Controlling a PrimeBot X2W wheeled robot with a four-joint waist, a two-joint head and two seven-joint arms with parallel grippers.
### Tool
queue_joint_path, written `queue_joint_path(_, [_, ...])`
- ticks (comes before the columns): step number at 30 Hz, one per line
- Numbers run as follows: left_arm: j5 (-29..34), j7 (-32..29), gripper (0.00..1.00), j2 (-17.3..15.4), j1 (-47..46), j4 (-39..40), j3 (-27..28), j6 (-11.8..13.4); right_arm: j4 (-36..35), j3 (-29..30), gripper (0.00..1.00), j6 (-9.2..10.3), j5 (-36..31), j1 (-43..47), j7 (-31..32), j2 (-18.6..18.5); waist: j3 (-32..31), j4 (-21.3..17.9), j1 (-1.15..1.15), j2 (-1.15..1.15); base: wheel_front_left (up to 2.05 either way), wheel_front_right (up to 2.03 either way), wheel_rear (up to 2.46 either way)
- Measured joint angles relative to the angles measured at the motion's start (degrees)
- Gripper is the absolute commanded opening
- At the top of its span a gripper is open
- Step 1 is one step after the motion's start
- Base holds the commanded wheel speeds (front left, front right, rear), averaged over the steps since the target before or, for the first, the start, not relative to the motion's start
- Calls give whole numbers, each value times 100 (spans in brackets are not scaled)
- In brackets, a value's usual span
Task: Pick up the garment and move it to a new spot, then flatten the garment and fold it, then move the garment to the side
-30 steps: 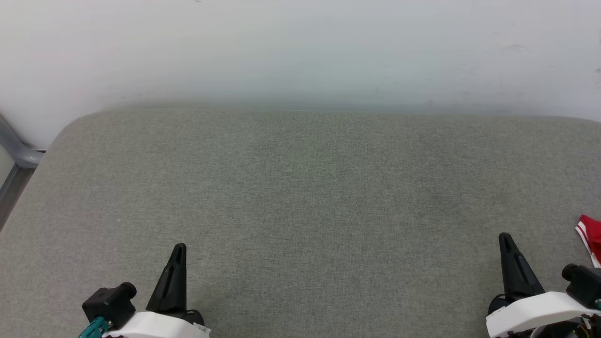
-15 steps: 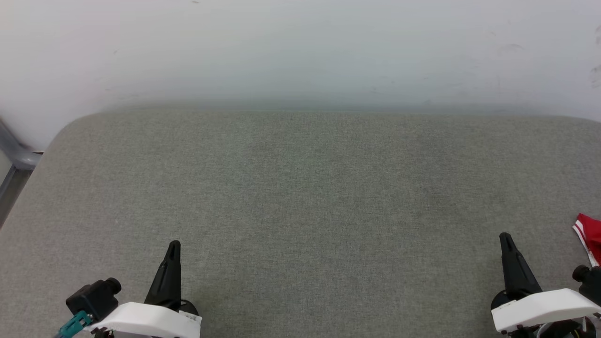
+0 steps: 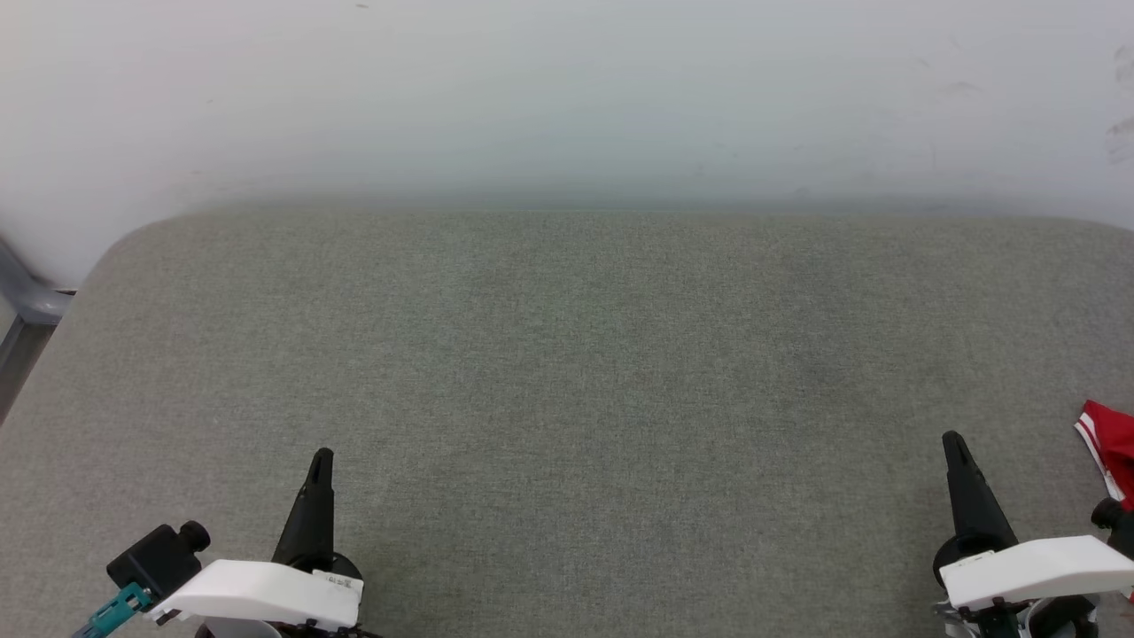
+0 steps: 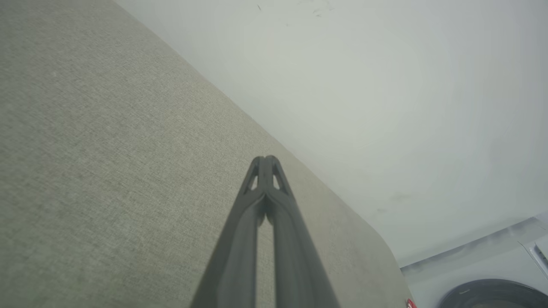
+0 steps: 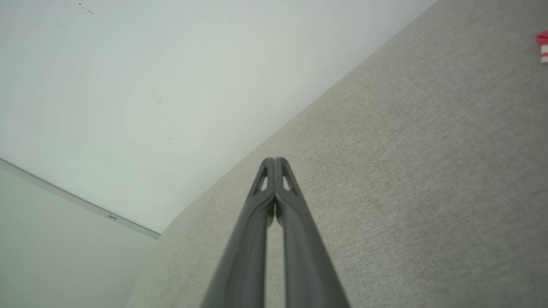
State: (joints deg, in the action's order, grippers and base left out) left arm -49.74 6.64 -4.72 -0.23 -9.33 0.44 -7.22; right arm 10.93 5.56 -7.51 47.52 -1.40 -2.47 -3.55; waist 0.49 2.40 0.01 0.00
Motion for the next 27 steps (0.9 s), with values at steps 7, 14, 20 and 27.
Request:
queue_joint_path(7, [-502, -129, 0, 1, -40, -42, 35, -1, 30, 10, 0, 0, 487, -68, 102, 7, -2, -19, 0, 0, 0, 0, 0])
queue_joint_path(14, [-962, -253, 0, 3, -117, -99, 79, -1, 56, 22, 0, 0, 964, -97, 196, 12, -5, -38, 0, 0, 0, 0, 0])
queue_joint_path(20, [-1328, -354, 0, 4, -144, -137, 131, -1, 80, 32, 0, 0, 1340, -131, 259, 16, -7, -55, 0, 0, 0, 0, 0])
queue_joint_path(27, [-1782, -480, 0, 11, -219, -183, 174, -2, 116, 44, 0, 1, 1811, -197, 359, 21, -10, -77, 0, 0, 0, 0, 0])
